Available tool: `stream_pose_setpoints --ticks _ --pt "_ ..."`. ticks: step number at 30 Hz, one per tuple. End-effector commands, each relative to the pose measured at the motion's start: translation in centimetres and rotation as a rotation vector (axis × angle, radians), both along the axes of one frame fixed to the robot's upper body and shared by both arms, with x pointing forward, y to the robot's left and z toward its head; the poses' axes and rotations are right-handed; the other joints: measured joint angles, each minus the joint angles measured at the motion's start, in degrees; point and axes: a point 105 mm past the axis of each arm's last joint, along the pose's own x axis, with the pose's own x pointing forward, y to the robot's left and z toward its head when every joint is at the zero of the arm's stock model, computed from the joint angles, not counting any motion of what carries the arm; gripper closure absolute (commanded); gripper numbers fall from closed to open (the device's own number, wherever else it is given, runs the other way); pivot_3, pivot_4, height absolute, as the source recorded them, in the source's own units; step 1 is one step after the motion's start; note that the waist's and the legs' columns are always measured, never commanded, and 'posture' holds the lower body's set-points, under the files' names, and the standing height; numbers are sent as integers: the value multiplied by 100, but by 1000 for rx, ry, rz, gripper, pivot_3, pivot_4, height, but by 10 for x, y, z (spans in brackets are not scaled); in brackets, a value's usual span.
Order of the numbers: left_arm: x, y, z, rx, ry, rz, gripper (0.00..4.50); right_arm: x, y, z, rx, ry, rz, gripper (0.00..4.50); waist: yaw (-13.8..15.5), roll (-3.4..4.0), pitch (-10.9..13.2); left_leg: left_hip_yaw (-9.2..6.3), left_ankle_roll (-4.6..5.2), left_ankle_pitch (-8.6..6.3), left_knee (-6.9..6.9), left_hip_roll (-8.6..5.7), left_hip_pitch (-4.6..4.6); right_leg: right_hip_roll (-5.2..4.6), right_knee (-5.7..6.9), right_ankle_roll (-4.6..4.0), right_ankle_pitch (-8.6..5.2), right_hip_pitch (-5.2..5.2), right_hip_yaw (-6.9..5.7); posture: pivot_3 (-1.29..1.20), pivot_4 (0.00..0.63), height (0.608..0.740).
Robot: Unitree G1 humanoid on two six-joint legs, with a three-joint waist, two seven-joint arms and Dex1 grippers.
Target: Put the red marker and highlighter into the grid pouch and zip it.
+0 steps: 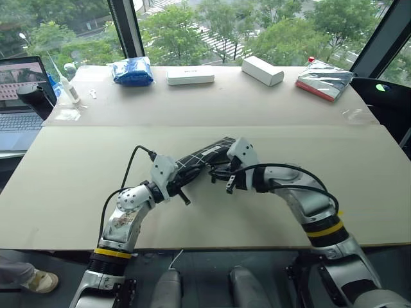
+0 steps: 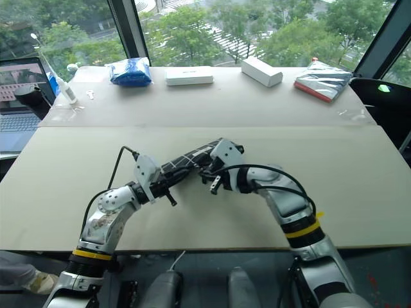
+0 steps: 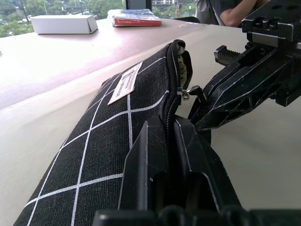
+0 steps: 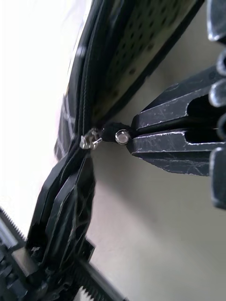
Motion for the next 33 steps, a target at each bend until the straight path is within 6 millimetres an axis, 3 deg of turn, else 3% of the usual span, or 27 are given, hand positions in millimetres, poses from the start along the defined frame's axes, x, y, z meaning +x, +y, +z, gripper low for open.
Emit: stream_pose_setpoints --ticks 1,4,7,12,18,23,27,29,33 --pt "0 3 7 -8 -34 14 4500 24 -54 15 -99 -102 -151 4450 -2 0 0 0 0 0 0 0 1 0 0 0 0 0 0 0 150 740" --pt "0 2 6 -9 -31 14 4500 37 -90 20 -164 -124 -247 4450 -8 0 0 2 0 0 -1 0 1 0 -2 0 0 0 1 0 150 740" --pt "0 2 6 -12 -30 13 4500 41 -110 24 -191 -135 -288 4450 -32 -1 0 3 0 0 -4 1 2 1 -4 0 0 -1 3 0 150 740" --pt "0 1 7 -23 -33 8 4500 38 -96 16 -145 -105 -248 4450 -70 -1 1 3 1 0 -10 2 5 2 -4 0 0 -1 6 0 150 740" --pt "-1 -5 7 -24 -45 -19 4500 20 -63 18 0 -27 -107 2662 -65 -1 1 3 1 0 -8 1 2 1 -5 0 0 -1 6 0 150 740" --pt "-2 -8 8 -15 -56 -36 4500 6 -78 19 11 95 -76 937 -10 -1 1 2 1 0 -2 -1 1 0 -4 0 1 2 4 0 150 740" --pt "-5 -10 10 14 -85 -86 4500 2 -116 41 13 71 -118 937 12 0 1 2 1 0 3 -5 -3 -3 -7 2 0 4 5 0 150 740" --pt "-14 -15 13 73 -152 -180 4500 -10 -138 52 5 44 -113 937 33 -1 2 3 1 0 1 -6 -3 -3 -8 2 0 2 5 0 150 740" --pt "-20 -20 17 144 -233 -312 4500 -41 -154 59 18 29 -50 937 23 -1 2 3 2 -1 -4 -3 -2 -1 -15 3 -1 4 3 0 150 740"
